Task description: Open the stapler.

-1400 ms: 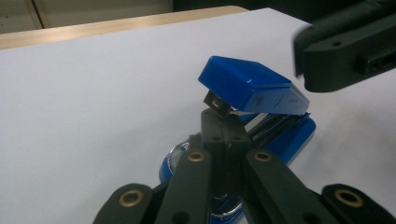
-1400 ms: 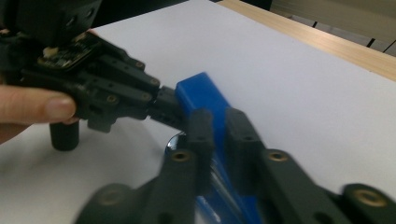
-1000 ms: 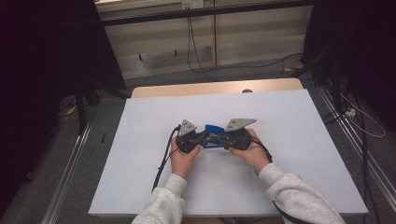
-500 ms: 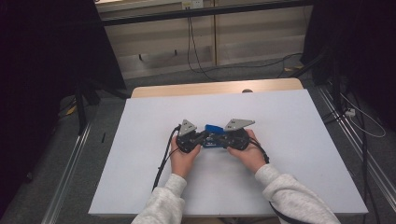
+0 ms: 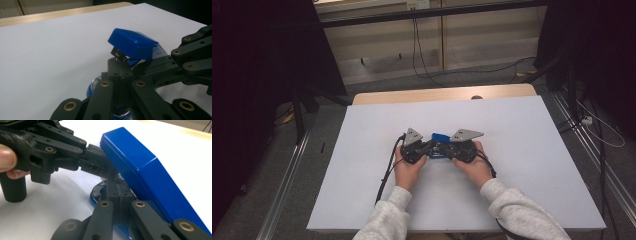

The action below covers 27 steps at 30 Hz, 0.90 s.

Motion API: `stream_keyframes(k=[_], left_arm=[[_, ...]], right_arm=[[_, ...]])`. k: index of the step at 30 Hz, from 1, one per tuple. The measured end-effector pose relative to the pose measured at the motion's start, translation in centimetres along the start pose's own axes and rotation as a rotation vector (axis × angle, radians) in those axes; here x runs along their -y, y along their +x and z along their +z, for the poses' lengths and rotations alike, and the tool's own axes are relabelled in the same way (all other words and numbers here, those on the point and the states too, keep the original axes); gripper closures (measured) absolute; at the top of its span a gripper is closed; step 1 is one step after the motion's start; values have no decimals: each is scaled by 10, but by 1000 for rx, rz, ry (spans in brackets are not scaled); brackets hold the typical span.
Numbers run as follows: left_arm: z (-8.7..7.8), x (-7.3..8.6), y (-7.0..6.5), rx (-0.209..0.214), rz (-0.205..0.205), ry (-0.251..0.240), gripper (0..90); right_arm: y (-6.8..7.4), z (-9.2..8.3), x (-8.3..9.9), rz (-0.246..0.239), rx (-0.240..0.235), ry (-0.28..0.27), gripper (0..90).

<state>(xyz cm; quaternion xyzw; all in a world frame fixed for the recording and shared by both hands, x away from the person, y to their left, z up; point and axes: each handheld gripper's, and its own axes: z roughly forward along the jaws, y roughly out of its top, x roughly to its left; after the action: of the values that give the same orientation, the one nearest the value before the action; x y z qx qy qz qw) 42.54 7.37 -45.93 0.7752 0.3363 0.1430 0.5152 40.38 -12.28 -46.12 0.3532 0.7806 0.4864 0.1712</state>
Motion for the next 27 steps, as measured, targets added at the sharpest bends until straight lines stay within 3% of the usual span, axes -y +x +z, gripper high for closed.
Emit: stream_keyframes(k=[14, 18, 27], left_arm=[[0, 1, 0, -6, -8, 5, 900], [-2, 0, 1, -8, 14, -5, 900], [-5, -3, 2, -20, 8, -20, 900]], right_arm=[[3, -5, -6, 2, 61, -17, 900], [1, -6, -7, 9, 52, -17, 900], [0, -4, -5, 8, 38, -8, 900]])
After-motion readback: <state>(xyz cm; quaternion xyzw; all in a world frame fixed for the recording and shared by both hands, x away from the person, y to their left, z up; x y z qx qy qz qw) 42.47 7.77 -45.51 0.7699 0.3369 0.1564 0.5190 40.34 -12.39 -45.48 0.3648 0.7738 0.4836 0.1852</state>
